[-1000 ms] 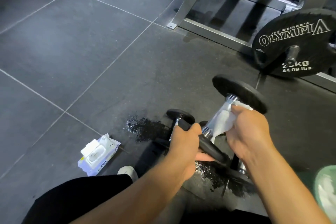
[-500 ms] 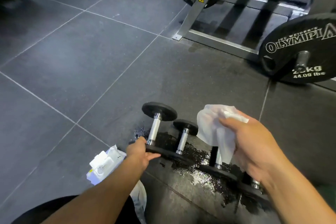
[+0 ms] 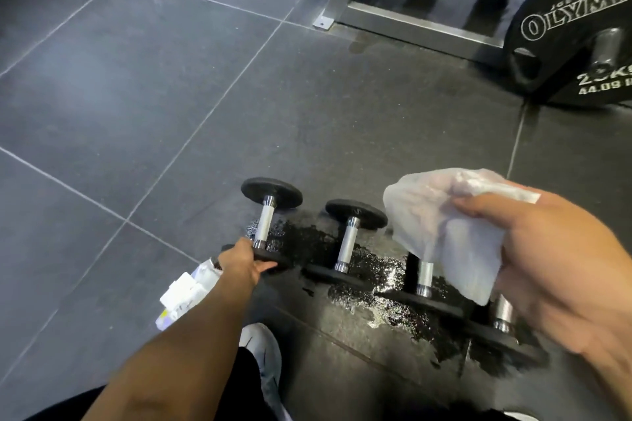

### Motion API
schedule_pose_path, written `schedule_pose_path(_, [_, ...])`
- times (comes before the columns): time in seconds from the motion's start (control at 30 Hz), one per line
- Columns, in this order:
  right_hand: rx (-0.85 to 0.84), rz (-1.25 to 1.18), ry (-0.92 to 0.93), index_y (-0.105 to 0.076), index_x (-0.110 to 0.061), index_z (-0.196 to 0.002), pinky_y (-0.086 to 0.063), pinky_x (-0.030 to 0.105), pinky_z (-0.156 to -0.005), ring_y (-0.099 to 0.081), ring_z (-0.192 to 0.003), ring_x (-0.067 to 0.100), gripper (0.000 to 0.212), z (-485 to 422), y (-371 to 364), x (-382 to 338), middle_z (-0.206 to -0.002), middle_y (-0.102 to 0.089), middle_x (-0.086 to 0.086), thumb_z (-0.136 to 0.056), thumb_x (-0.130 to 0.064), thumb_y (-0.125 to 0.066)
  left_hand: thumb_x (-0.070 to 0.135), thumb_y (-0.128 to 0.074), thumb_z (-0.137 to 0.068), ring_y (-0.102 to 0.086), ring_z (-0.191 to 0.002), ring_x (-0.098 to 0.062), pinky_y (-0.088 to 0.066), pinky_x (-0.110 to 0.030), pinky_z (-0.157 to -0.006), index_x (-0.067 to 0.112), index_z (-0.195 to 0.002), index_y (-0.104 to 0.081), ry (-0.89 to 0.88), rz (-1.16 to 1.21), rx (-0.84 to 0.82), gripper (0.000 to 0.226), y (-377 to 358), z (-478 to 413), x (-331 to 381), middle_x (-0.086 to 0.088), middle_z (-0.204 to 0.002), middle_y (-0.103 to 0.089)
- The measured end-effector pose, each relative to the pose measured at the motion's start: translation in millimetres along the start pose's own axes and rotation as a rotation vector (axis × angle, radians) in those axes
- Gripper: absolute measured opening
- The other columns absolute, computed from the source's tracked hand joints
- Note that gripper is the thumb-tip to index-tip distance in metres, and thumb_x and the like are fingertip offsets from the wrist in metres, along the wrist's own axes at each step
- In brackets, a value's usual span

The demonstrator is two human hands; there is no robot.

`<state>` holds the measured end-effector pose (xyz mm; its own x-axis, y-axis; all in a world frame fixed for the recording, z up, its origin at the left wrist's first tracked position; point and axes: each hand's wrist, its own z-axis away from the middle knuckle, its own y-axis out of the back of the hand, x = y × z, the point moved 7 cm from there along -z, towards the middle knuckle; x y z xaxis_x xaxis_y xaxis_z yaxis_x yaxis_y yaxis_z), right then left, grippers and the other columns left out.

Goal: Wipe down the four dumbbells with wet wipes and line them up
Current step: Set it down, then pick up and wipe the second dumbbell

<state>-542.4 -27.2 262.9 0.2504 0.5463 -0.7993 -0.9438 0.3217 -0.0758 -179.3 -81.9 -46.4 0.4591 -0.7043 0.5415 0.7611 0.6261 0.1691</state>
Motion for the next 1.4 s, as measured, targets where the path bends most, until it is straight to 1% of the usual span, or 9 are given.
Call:
schedule_pose_path(0.13, [0.06,0.026,-0.015,-0.068,0.012,-0.108,-0.05,0.045,-0.084,-0.067,-0.078,0.034,0.025,-7.9,8.9,5.0,-0.102,-0.063,0.047,-0.09,-0.004,-0.062,0.004,-0.054,-0.102,-0.064,-0.101,-0.055,-0.053,-0.069,-0.075,-0.006,-0.142,-0.043,0.062,0.031,-0.001,0.043,-8.8,-21.3,-25.2,-0.034,-0.131,-0.059])
schedule_pose_path(0.43, [0.179,-0.054,-0.047,-0.072,0.004,-0.11,-0.061,0.044,-0.081,-0.072,-0.074,0.02,0.022,-8.4,15.0,7.2,-0.088,-0.076,0.015,-0.089,0.0,-0.067,0.021,-0.061,-0.103,-0.069,-0.078,-0.039,-0.062,-0.051,-0.056,-0.002,-0.132,-0.055,0.065,-0.058,-0.103,0.037,-5.1,-33.4,-38.4,-0.027,-0.118,-0.067])
schedule_pose_path(0.67, [0.144,-0.065,-0.026,-0.072,0.001,-0.11,-0.054,0.046,-0.089,-0.069,-0.081,0.023,0.02,-0.6,17.9,2.7,-0.088,-0.072,0.013,-0.092,-0.001,-0.066,0.052,-0.068,-0.093,-0.063,-0.111,-0.039,-0.059,-0.054,-0.071,0.015,-0.132,-0.052,0.141,-0.216,-0.19,0.056,-27.5,14.1,-80.4,-0.017,-0.13,-0.054])
schedule_pose_path(0.83, [0.034,0.03,0.064,-0.054,0.016,-0.073,-0.049,0.033,-0.065,-0.056,-0.063,0.023,0.023,4.3,19.8,-7.8,-0.07,-0.057,0.016,-0.092,0.004,-0.053,0.052,-0.069,-0.095,-0.066,-0.106,-0.044,-0.055,-0.067,-0.096,0.014,-0.119,-0.05,0.343,-0.331,-0.4,0.048,-64.9,59.6,-135.1,-0.023,-0.115,-0.059])
schedule_pose_path(1.0, [0.014,0.073,0.167,-0.037,0.038,-0.082,-0.049,0.016,-0.053,-0.051,-0.062,0.022,0.033,10.3,26.5,-10.5,-0.069,-0.054,0.024,-0.092,0.008,-0.047,0.042,-0.07,-0.096,-0.064,-0.088,-0.043,-0.057,-0.068,-0.082,0.007,-0.117,-0.053,0.389,-0.263,-0.471,0.044,-92.0,60.3,-160.5,-0.029,-0.133,-0.053])
schedule_pose_path(1.1, [0.056,0.085,0.159,-0.052,0.026,-0.079,-0.052,0.023,-0.063,-0.056,-0.063,0.028,0.024,10.3,33.4,-10.0,-0.075,-0.046,0.05,-0.092,0.005,-0.051,0.028,-0.07,-0.097,-0.058,-0.081,-0.04,-0.057,-0.068,-0.076,0.002,-0.123,-0.053,0.39,-0.173,-0.457,0.04,-98.0,56.3,-168.4,-0.032,-0.131,-0.051])
schedule_pose_path(1.2, [0.145,0.129,0.127,-0.08,-0.01,-0.084,-0.058,0.046,-0.09,-0.072,-0.073,0.031,0.024,7.1,42.2,-9.3,-0.089,-0.064,0.045,-0.095,-0.004,-0.059,0.015,-0.071,-0.096,-0.058,-0.112,-0.055,-0.057,-0.07,-0.084,0.001,-0.119,-0.056,0.369,-0.136,-0.414,0.031,-102.2,59.5,-171.2,-0.033,-0.132,-0.048])
schedule_pose_path(1.27, [0.19,0.169,0.125,-0.083,-0.024,-0.088,-0.053,0.056,-0.102,-0.075,-0.085,0.042,0.029,6.4,46.6,-8.2,-0.093,-0.063,0.047,-0.095,-0.008,-0.06,0.002,-0.069,-0.095,-0.06,-0.106,-0.054,-0.056,-0.068,-0.091,-0.003,-0.116,-0.057,0.33,-0.146,-0.401,0.025,-106.6,63.7,-169.9,-0.032,-0.123,-0.052])
schedule_pose_path(1.4, [0.187,0.185,0.162,-0.083,-0.029,-0.093,-0.055,0.046,-0.093,-0.076,-0.085,0.037,0.031,8.9,52.0,-10.0,-0.088,-0.068,0.042,-0.096,-0.01,-0.059,-0.009,-0.061,-0.094,-0.064,-0.099,-0.055,-0.058,-0.064,-0.091,-0.007,-0.125,-0.054,0.269,-0.16,-0.325,0.032,-107.8,66.7,-169.1,-0.034,-0.112,-0.058])
